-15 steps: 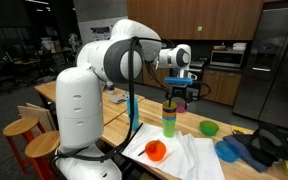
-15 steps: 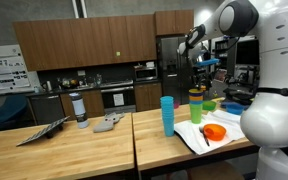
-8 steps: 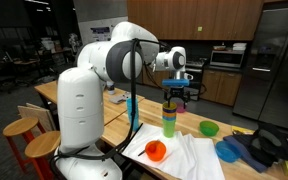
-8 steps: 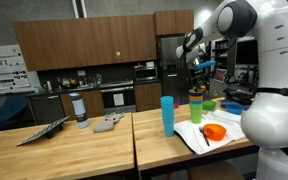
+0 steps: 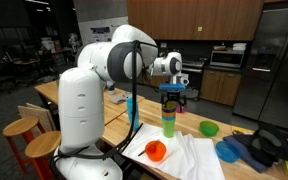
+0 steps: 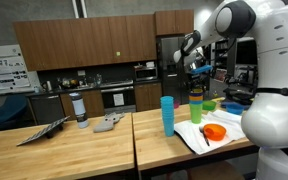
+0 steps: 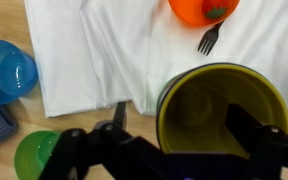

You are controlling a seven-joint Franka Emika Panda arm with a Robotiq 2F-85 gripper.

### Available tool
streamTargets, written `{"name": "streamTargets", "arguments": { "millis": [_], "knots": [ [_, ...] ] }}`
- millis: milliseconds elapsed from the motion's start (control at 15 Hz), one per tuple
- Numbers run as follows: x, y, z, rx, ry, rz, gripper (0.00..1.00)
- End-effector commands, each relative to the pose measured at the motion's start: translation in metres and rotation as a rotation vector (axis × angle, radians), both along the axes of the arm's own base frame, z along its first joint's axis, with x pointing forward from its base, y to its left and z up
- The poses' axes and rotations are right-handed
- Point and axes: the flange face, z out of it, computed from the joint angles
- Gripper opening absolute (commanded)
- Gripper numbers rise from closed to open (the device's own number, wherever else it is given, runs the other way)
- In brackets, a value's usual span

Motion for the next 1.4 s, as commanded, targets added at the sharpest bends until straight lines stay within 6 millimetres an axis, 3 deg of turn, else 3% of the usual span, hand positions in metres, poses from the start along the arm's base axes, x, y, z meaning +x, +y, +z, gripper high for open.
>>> {"name": "streamTargets", "arguments": {
  "millis": [0,333,400,533,867,1067,1133,1333],
  "knots": [
    [-0.008,0.004,-0.011,-0.004,0.009,0.003,1.0],
    [-0.011,0.005,-0.011,-0.005,0.007,0.007,1.0],
    [-0.012,0.009,-0.011,-0.008,0.005,0.004,0.75],
    [-0.011,0.005,-0.008,-0.012,0.002,0.012,0.69],
    [-0.016,0.006,-0.003,-0.006,-0.014,-0.001,0.31],
    [-0.021,0.003,-0.013,-0.002,-0.006,-0.004,0.06],
    [-0.022,0.001,-0.016,-0.003,-0.005,-0.003,0.01],
    [-0.023,0.001,-0.015,0.001,-0.016,-0.007,0.04]
  ]
}}
